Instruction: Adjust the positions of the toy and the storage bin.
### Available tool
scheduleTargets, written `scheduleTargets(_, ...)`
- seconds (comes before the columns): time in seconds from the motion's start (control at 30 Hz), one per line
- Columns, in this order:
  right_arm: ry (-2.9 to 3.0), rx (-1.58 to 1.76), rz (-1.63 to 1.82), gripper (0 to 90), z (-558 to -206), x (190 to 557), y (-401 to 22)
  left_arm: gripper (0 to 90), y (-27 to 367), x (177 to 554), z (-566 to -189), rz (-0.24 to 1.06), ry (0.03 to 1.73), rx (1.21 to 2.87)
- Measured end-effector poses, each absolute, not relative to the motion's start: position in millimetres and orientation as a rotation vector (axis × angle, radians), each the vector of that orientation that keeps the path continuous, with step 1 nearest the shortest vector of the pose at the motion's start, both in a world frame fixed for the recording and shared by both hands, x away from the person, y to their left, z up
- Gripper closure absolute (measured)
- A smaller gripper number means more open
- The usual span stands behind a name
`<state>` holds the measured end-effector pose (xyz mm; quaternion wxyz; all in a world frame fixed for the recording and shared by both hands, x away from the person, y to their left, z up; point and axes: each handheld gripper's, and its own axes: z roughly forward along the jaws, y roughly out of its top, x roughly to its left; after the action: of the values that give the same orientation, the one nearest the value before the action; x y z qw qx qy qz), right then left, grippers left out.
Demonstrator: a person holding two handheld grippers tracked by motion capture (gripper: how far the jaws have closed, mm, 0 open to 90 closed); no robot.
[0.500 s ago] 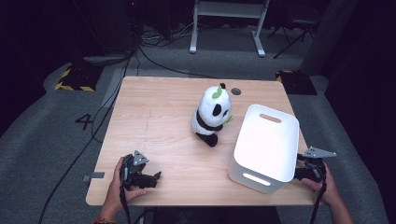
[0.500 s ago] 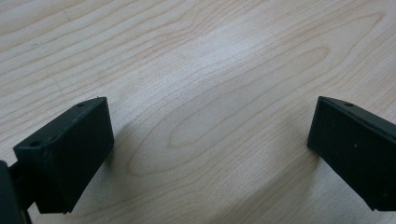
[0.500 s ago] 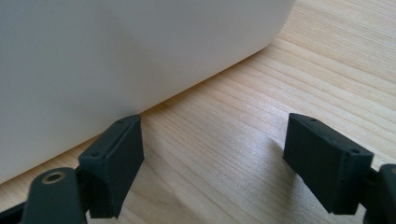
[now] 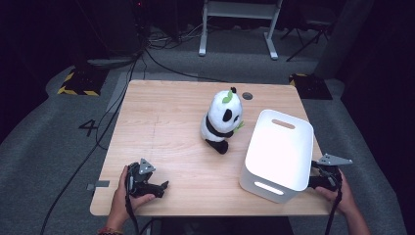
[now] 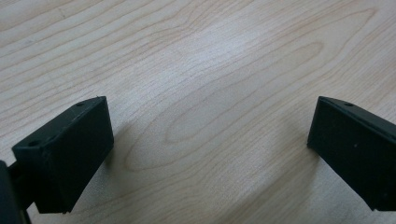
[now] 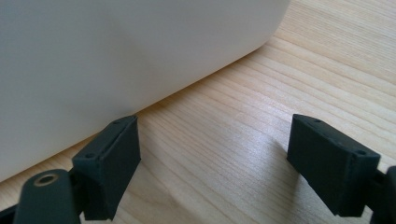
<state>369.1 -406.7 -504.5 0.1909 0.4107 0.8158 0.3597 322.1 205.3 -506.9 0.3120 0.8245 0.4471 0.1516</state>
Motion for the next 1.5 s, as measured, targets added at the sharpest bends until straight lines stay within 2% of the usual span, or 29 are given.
scheduleTargets(0.6,2.192,1.182,1.001,31.3,-497.2,367.8,-415.2,0.4,205.4,322.2,-506.8,0.402,1.18,2.176)
scheduleTargets(0.9,2.118,1.247,1.049,34.1,-488.3,373.7,-431.0,0.3,205.4,322.2,-506.8,0.402,1.18,2.176)
scheduleTargets(1.5,2.101,1.232,1.081,37.9,-472.5,389.9,-423.6,0.5,204.4,322.3,-506.9,0.401,1.182,2.173)
